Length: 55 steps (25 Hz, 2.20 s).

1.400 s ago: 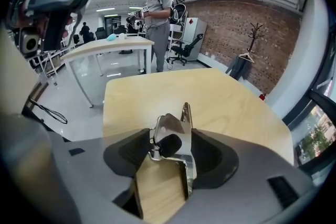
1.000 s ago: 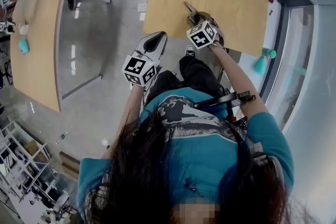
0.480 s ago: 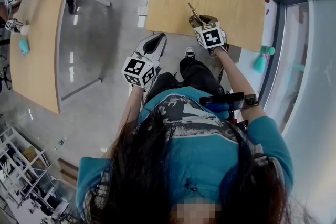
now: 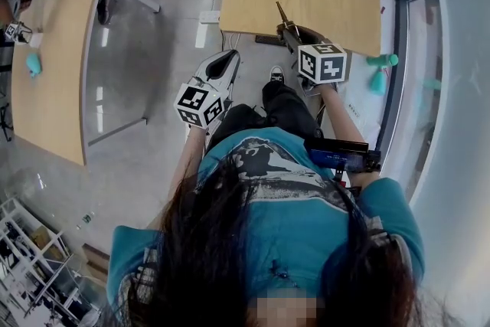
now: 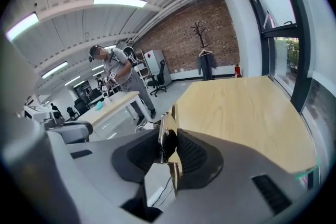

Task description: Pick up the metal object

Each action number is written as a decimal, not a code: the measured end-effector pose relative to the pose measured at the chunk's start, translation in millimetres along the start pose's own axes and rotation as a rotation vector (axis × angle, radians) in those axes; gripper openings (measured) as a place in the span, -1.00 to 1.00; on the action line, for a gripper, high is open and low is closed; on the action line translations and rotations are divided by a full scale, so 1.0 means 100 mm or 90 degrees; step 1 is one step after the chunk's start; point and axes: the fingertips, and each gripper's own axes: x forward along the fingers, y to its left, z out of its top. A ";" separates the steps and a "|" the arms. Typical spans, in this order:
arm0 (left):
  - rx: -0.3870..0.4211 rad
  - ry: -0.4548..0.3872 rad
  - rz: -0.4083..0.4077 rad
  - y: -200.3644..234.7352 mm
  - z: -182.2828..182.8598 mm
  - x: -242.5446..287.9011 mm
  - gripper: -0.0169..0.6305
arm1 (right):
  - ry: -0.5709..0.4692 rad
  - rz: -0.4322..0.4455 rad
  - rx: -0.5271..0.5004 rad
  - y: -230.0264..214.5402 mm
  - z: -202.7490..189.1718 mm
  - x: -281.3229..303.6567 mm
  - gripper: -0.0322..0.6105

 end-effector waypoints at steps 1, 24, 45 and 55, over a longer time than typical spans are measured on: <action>0.000 0.000 -0.006 -0.03 -0.02 -0.08 -0.94 | -0.011 0.000 0.012 0.09 -0.01 -0.09 -0.58; 0.014 -0.010 -0.091 -0.88 -0.38 -0.90 -0.94 | -0.121 0.006 0.168 1.03 -0.77 -1.64 -0.58; 0.032 0.003 -0.050 -3.26 -1.54 -2.06 -0.94 | -0.116 0.095 0.191 1.44 -2.77 -3.63 -0.58; 0.051 0.015 -0.051 -3.52 -1.67 -2.31 -0.94 | -0.128 0.115 0.218 1.65 -3.08 -3.83 -0.58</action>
